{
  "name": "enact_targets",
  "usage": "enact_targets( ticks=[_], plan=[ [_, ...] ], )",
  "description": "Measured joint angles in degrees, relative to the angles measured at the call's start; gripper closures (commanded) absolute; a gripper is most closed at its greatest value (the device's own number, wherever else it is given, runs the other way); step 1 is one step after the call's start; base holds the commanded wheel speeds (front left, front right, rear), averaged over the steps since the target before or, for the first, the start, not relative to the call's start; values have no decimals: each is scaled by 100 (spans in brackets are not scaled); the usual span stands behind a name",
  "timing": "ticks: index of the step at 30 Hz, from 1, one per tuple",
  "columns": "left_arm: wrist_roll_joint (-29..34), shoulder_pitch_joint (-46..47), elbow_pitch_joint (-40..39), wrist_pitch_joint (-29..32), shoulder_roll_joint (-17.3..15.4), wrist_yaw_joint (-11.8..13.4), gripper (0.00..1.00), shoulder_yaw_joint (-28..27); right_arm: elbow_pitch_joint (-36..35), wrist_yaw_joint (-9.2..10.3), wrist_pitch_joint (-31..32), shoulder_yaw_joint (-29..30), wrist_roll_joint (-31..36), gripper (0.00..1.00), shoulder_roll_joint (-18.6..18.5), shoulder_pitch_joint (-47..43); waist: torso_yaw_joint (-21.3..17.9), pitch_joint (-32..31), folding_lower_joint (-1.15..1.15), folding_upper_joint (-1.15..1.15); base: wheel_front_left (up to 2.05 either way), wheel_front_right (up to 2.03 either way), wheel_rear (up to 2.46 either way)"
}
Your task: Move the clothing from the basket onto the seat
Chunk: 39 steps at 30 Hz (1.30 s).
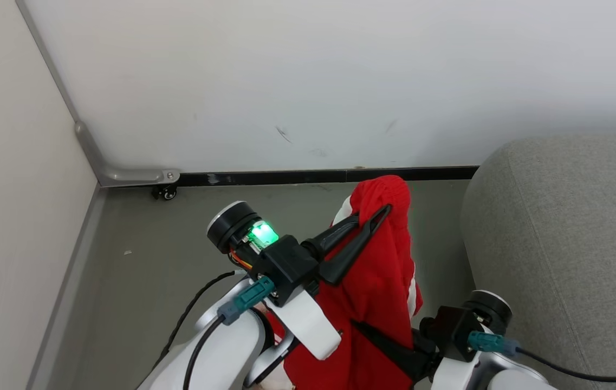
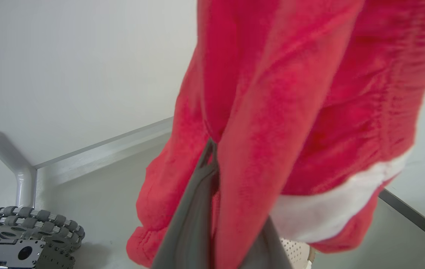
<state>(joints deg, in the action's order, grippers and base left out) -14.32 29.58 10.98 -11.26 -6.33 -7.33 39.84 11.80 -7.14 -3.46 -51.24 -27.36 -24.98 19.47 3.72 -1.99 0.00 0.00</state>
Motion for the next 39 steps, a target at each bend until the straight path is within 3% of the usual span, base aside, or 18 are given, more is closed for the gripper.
enact_targets(
  ticks=[16, 25, 27, 28, 29, 30, 39],
  plan=[
    [-839, -288, 868, 233, -157, 0, 100, -526, -71, 0, -515, -41, -264, 100, -89, 172, -226, 70, 0, 0, 0, 0, 0],
    [-1084, -455, 1371, 269, -265, 0, 100, -722, -261, 0, -671, 411, -572, 100, -259, 166, -436, 97, 0, 0, 0, 0, 0],
    [-1087, -494, 1429, 268, -267, 0, 63, -723, -274, 0, -700, 512, -592, 100, -281, 166, -473, 105, 0, 0, 0, 0, 0],
    [-1100, -495, 1441, 268, -261, 0, 53, -723, -272, 0, -730, 567, -593, 100, -291, 165, -490, 109, 0, 0, 0, 0, 0],
    [-1144, -495, 1446, 266, -252, 0, 13, -723, -270, 0, -731, 632, -604, 100, -303, 164, -506, 114, 0, 0, 0, 0, 0],
    [-1189, -495, 1450, 265, -240, 0, 0, -723, -267, 0, -732, 692, -624, 100, -315, 165, -520, 119, 0, 0, 0, 0, 0],
    [-1308, -586, 1502, 108, -230, 0, 0, -812, -124, 0, -849, 1306, -734, 100, -396, 32, -554, 155, 0, 0, 0, 0, 0]
  ],
)
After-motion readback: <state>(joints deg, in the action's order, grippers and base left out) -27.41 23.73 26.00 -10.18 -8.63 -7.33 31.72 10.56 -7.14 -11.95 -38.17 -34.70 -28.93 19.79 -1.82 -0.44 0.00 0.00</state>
